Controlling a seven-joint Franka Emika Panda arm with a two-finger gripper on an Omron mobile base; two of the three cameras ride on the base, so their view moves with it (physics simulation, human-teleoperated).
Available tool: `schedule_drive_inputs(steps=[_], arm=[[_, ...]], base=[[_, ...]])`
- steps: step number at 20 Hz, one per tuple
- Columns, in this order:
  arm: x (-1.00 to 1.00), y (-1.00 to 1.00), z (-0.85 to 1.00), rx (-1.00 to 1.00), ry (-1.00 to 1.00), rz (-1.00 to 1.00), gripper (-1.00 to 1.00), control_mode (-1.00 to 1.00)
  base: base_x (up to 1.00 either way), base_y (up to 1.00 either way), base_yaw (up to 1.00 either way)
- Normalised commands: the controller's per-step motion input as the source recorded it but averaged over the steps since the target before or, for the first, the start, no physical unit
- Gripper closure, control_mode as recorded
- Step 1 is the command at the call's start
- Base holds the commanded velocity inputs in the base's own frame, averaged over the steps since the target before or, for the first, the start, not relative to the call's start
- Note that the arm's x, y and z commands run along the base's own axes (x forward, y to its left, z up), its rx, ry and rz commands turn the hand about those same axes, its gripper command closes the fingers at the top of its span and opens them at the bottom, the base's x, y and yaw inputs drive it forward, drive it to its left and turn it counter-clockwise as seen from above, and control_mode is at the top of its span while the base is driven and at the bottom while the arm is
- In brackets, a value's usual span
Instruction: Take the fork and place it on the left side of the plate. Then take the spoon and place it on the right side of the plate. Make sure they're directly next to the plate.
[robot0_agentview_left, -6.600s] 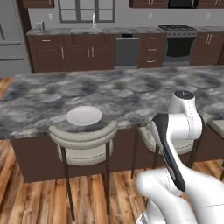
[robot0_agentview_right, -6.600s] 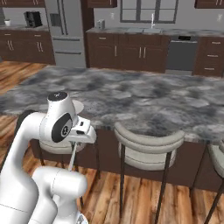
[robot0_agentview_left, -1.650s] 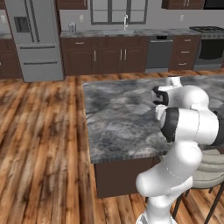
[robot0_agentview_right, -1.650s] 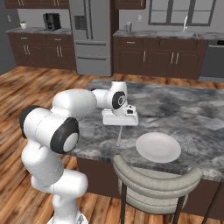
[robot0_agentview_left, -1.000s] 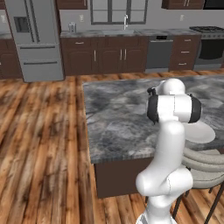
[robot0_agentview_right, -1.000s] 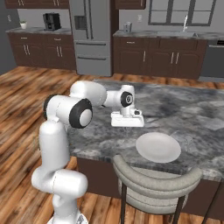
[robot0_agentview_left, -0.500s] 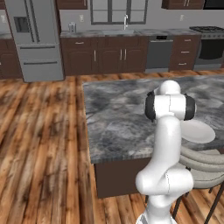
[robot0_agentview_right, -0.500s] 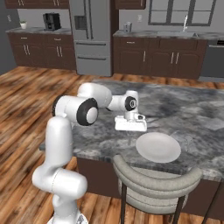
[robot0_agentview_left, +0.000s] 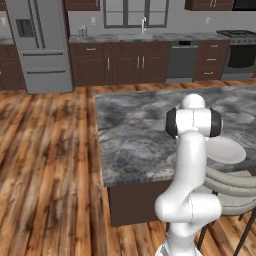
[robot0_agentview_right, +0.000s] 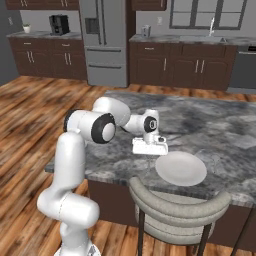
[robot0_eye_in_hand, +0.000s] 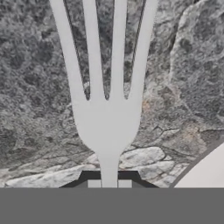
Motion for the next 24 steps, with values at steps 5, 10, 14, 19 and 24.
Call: schedule_drive_inputs(steps=[5, 10, 14, 19, 24], arm=[[0.0, 0.0, -0.29, 0.0, 0.0, 0.0, 1.0, -1.0], [-0.01, 0.0, -0.07, 0.0, -0.03, 0.0, -1.0, -1.0], [-0.3, 0.0, 0.13, 0.0, -0.12, 0.0, -1.0, -1.0], [-0.57, 0.0, 0.7, 0.0, -0.32, 0.0, -1.0, -1.0], [-0.95, 0.01, 1.0, 0.0, -0.54, 0.02, -1.0, -1.0]], base=[[0.0, 0.0, 0.0], [0.0, 0.0, 0.0], [0.0, 0.0, 0.0], [0.0, 0.0, 0.0], [0.0, 0.0, 0.0]])
